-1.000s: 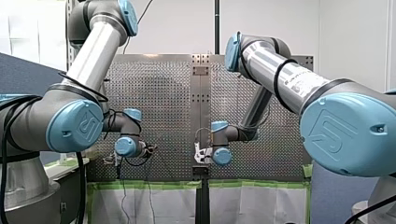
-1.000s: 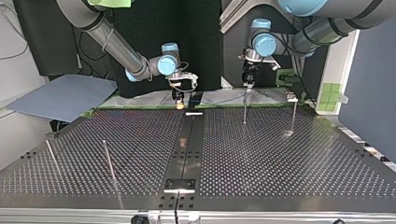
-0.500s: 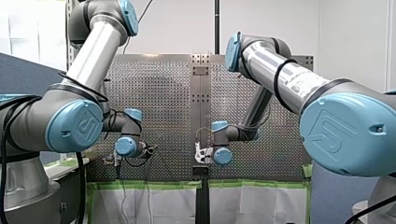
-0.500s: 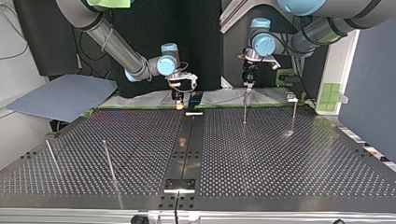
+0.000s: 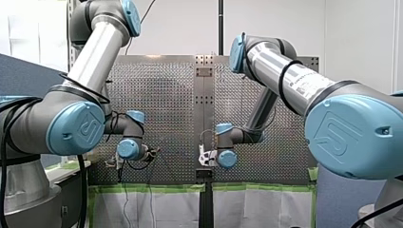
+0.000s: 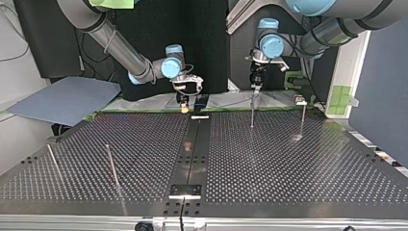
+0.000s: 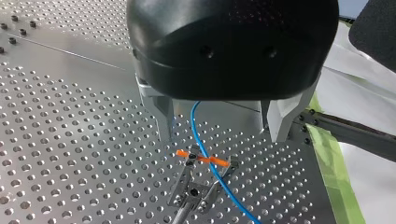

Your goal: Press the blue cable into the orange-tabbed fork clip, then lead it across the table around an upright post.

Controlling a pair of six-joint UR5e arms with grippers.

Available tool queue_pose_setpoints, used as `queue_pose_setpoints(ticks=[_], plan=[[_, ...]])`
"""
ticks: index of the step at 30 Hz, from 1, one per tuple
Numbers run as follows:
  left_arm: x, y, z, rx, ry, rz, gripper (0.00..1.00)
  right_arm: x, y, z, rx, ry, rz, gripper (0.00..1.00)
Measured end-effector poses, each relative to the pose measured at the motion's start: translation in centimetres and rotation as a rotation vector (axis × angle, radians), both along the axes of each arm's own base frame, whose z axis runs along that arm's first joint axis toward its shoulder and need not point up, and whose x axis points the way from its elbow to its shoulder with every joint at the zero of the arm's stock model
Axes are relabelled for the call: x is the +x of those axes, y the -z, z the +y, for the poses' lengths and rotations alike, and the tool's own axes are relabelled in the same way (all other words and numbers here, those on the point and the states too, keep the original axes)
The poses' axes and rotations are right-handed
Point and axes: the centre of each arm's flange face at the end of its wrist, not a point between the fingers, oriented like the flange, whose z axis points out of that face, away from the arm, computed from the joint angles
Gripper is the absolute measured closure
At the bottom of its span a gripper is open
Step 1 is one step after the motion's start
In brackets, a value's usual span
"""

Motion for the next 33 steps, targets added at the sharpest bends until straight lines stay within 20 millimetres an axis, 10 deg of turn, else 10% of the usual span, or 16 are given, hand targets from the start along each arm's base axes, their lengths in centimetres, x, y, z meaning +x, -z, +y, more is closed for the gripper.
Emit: queue_pose_setpoints(ticks=[23, 33], plan=[[-0.2, 0.1, 0.0, 0.02, -0.004, 0.009, 0.0, 0.0, 0.1, 0.0, 0.002, -0.001, 0.001, 1.0], [0.8, -1.0, -3.1, -0.004, 0.041, -0.033, 0.0, -0.1, 0.1, 0.1, 0.01, -0.003, 0.009, 1.0]])
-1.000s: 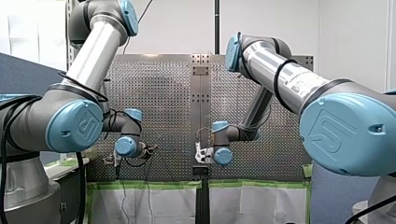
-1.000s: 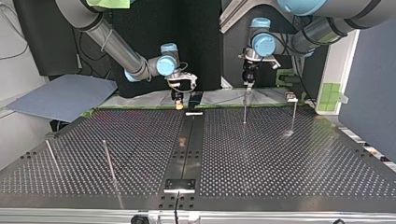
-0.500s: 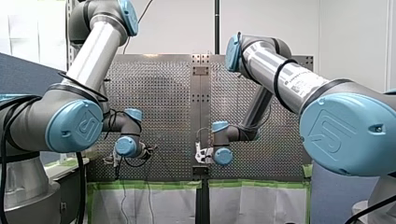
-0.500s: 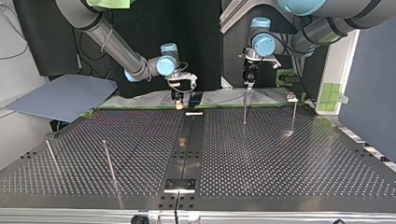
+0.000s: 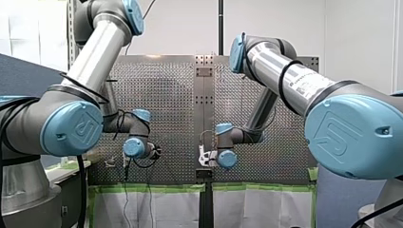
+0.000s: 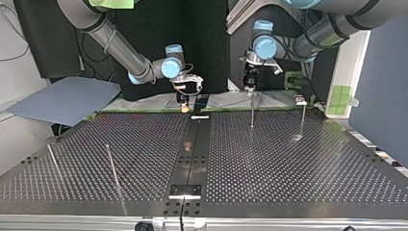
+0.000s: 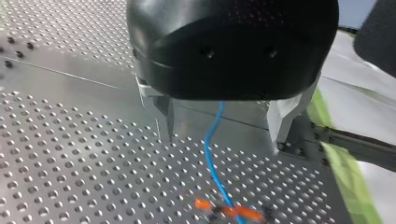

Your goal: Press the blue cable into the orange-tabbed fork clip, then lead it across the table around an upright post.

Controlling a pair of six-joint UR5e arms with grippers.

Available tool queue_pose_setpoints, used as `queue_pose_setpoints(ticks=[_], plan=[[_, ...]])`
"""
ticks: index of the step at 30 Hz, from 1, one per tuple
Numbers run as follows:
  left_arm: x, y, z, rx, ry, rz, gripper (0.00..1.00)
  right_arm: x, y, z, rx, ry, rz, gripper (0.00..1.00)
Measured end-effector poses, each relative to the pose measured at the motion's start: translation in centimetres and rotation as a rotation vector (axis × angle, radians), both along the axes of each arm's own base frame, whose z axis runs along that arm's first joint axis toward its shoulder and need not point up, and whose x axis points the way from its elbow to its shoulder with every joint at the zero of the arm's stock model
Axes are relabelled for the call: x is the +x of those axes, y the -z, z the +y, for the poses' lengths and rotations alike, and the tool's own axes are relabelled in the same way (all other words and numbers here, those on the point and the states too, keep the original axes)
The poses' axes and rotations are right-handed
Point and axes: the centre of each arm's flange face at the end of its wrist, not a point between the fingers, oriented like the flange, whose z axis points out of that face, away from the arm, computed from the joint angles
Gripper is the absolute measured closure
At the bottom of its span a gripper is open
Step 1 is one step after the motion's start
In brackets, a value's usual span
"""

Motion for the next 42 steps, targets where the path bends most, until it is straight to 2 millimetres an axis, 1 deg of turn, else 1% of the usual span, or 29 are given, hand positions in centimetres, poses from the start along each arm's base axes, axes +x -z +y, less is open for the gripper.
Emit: queue_pose_setpoints(ticks=[6, 12, 16, 20, 26, 37, 42], plan=[[0.9, -1.0, -2.3, -0.036, -0.006, -0.033, 0.0, 0.0, 0.1, 0.1, 0.003, 0.0, 0.003, 1.0], [0.1, -1.1, -4.0, -0.034, -0.005, -0.033, 0.0, 0.0, 0.1, 0.0, 0.002, 0.001, 0.001, 1.0], [-0.5, -1.0, -4.9, -0.03, 0.004, -0.03, 0.0, 0.0, 0.1, 0.0, 0.002, 0.001, 0.0, 1.0], [-0.3, -1.1, -5.0, -0.029, -0.002, -0.034, 0.0, 0.0, 0.1, 0.0, 0.001, 0.001, -0.001, 1.0], [0.8, -0.1, -5.0, -0.007, -0.013, -0.022, 0.0, 0.0, 0.1, 0.0, 0.002, 0.001, 0.0, 1.0], [3.9, 2.4, -5.1, 0.025, -0.094, -0.023, 0.0, 0.0, 0.1, 0.1, 0.006, -0.003, 0.003, 1.0], [5.4, 2.3, -5.3, 0.044, -0.111, -0.035, 0.0, 0.0, 0.1, 0.1, 0.006, -0.004, 0.004, 1.0]])
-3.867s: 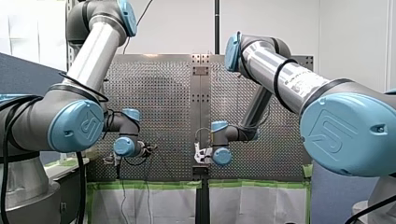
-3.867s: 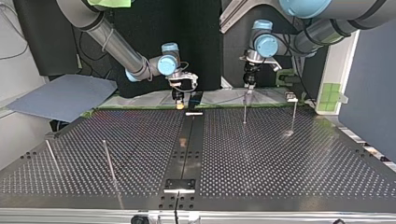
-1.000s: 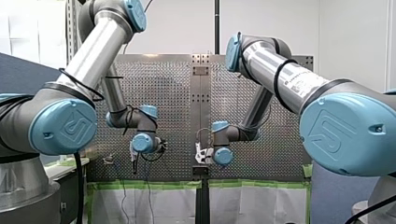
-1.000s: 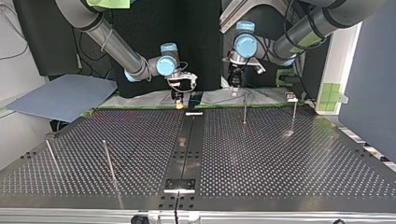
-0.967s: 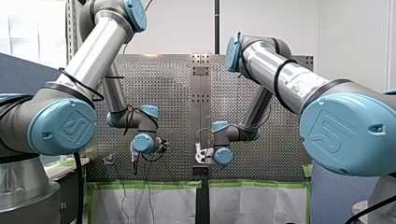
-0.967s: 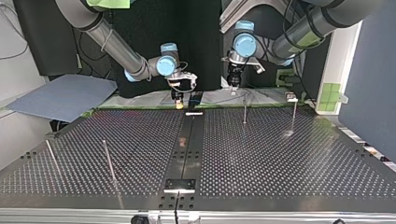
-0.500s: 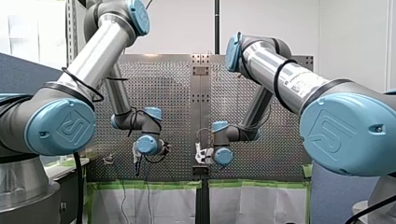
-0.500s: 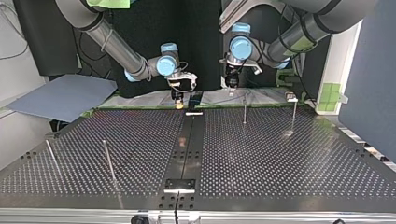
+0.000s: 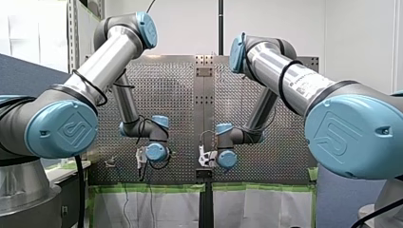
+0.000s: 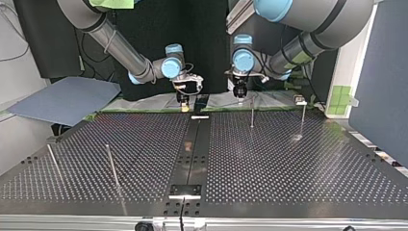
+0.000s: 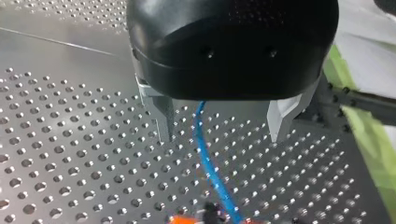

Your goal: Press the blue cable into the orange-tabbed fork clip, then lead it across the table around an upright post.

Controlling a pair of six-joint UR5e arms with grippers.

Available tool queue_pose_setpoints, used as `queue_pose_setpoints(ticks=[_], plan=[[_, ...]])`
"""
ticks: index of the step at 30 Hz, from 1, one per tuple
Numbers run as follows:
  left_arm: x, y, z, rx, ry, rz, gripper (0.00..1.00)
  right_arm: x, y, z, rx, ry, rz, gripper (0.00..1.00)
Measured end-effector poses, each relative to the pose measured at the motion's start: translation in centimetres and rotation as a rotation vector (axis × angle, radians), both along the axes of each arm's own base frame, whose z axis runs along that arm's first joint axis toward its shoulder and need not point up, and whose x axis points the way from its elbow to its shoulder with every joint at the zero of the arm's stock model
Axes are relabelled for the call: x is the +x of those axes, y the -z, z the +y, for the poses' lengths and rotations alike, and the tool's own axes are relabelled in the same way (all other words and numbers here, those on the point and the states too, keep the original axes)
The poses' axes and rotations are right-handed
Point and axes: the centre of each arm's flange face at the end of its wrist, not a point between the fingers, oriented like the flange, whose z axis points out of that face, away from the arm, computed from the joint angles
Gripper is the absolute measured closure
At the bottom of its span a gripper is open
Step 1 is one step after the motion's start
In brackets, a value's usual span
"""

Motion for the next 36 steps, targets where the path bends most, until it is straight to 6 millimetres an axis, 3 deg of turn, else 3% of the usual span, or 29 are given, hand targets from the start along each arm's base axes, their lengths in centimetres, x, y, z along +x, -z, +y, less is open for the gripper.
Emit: queue_pose_setpoints(ticks=[9, 27, 28, 29, 30, 32, 33, 35, 36], plan=[[1.3, -0.7, -0.3, 0.016, -0.003, -0.022, 0.0, 0.0, 0.0, 0.0, 0.0, 0.0, 0.0, 1.0], [1.9, -1.1, 0.1, 0.11, -0.037, -0.02, 0.0, 0.0, 0.1, 0.0, 0.001, -0.002, 0.001, 1.0], [2.0, -1.1, 0.1, 0.114, -0.041, -0.021, 0.03, 0.0, 0.1, 0.0, 0.001, -0.002, 0.001, 1.0], [2.1, -1.1, 0.1, 0.117, -0.044, -0.022, 0.19, 0.0, 0.1, 0.0, 0.001, -0.002, 0.001, 1.0], [2.1, -1.2, 0.1, 0.121, -0.046, -0.024, 0.19, 0.0, 0.1, 0.0, 0.002, -0.002, 0.002, 1.0], [2.1, -1.2, 0.1, 0.127, -0.048, -0.025, 0.62, 0.0, 0.1, 0.0, 0.003, -0.002, 0.002, 1.0], [2.1, -1.2, 0.1, 0.133, -0.048, -0.025, 0.62, 0.0, 0.1, 0.0, 0.003, -0.002, 0.002, 1.0], [2.1, -1.2, 0.1, 0.144, -0.047, -0.025, 0.95, 0.0, 0.1, 0.0, 0.003, -0.002, 0.002, 1.0], [2.1, -1.2, 0.1, 0.15, -0.046, -0.024, 0.95, 0.0, 0.1, 0.0, 0.003, -0.002, 0.002, 1.0]])
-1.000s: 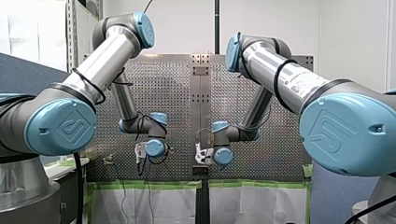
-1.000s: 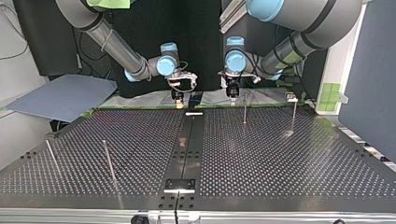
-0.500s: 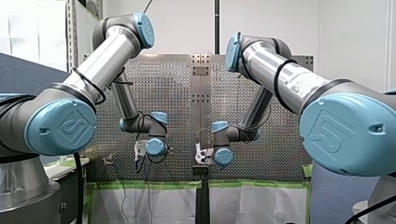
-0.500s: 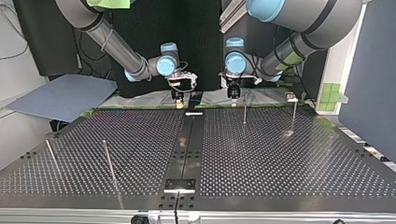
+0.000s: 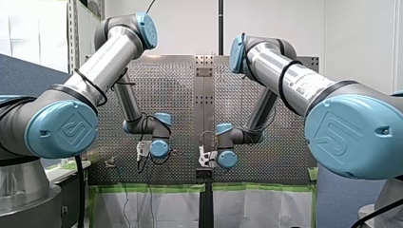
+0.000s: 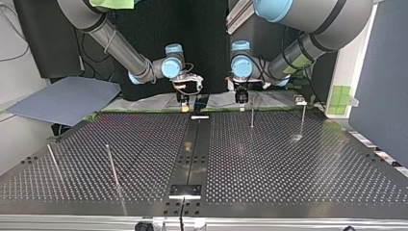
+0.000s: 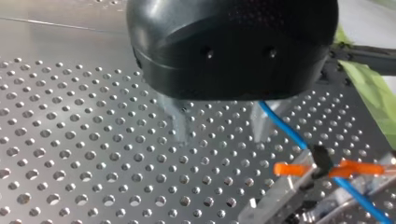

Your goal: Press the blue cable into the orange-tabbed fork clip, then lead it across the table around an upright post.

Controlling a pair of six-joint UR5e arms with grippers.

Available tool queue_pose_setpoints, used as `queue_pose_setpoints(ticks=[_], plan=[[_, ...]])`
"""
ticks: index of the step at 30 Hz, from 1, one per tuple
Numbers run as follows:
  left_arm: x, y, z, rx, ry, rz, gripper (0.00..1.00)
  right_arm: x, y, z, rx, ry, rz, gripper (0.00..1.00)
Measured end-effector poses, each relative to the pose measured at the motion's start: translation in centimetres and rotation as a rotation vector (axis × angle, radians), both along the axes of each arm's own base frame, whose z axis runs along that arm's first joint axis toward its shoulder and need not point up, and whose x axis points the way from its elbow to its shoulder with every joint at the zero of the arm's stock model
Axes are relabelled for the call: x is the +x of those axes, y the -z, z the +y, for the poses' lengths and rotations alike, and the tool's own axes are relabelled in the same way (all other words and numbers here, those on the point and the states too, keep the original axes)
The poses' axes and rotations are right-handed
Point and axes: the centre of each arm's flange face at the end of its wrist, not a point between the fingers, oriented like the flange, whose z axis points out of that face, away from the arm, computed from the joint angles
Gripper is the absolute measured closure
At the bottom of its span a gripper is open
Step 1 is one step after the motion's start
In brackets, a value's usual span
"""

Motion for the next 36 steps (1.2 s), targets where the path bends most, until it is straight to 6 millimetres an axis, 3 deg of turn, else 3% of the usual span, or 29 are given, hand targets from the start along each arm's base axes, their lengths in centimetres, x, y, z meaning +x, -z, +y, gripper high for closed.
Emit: queue_pose_setpoints(ticks=[1, 23, 28, 36], plan=[[0.0, 0.0, 0.0, 0.005, 0.0, 0.001, 1.0, 0.0, 0.0, 0.0, 0.0, 0.0, 0.0, 1.0], [0.1, -0.2, -0.1, 0.02, -0.011, 0.015, 1.0, -0.1, -0.1, 0.0, 0.001, 0.001, 0.007, 1.0], [0.7, -0.9, -1.2, 0.01, 0.003, 0.02, 1.0, 0.0, -2.1, -0.4, -0.008, 0.009, 0.003, 1.0], [0.8, -2.4, -2.5, 0.007, 0.023, 0.039, 1.0, -0.1, -6.8, -1.3, -0.032, 0.02, -0.015, 1.0]])
